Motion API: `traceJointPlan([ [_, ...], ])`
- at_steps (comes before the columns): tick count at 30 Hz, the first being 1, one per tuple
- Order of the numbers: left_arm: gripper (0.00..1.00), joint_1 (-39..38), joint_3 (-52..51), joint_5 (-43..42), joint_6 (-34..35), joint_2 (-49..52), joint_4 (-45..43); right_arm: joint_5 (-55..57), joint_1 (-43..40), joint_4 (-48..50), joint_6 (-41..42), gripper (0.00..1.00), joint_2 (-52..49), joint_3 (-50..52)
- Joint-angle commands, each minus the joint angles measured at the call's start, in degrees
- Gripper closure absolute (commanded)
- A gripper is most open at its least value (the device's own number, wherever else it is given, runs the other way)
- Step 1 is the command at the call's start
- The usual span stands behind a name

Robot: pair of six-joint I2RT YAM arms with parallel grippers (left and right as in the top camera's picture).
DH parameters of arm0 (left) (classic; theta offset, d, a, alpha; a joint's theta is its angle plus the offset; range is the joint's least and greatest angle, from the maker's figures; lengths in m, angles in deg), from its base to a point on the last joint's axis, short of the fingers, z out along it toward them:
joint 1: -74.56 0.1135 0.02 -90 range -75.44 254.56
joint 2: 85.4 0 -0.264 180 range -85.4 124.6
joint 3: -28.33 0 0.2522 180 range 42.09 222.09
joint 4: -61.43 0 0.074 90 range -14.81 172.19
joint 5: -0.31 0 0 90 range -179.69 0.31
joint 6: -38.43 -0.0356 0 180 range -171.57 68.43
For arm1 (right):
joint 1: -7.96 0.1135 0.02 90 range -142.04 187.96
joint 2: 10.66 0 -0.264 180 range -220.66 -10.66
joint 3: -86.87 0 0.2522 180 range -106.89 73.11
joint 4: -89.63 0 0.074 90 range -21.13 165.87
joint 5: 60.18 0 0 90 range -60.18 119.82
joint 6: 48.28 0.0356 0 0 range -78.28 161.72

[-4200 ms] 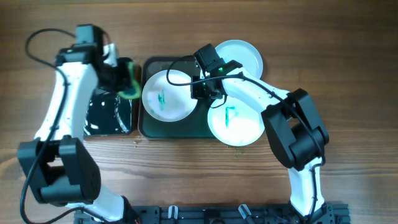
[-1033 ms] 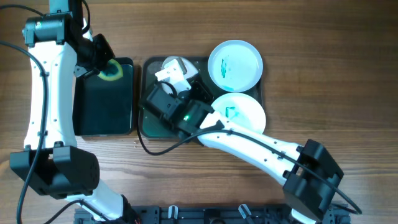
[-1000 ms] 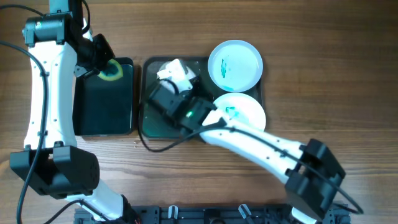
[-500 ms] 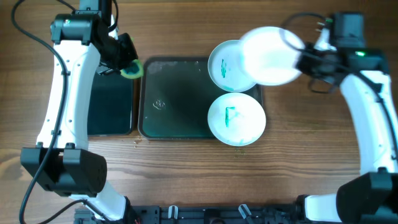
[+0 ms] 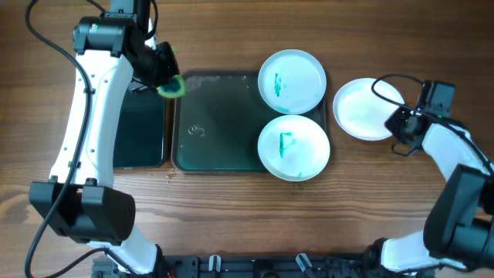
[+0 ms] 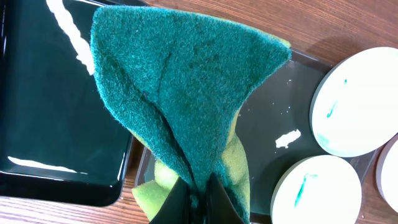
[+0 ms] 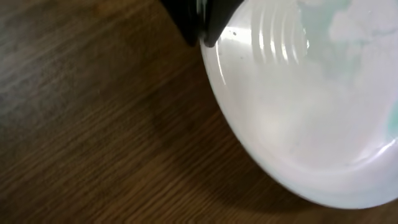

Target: Clean dirty plates on tray and stack at the side

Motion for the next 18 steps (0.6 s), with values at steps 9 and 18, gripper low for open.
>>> traceJointPlan([
  [9, 0.96, -0.2, 0.3, 0.3, -1.2, 0.2, -0.2, -27.6, 4.0, -33.0, -13.8, 0.54, 6.6, -11.9],
  [18, 0.96, -0.2, 0.3, 0.3, -1.2, 0.2, -0.2, -22.2, 19.3, -25.5, -12.5, 0.61, 6.5, 0.2],
])
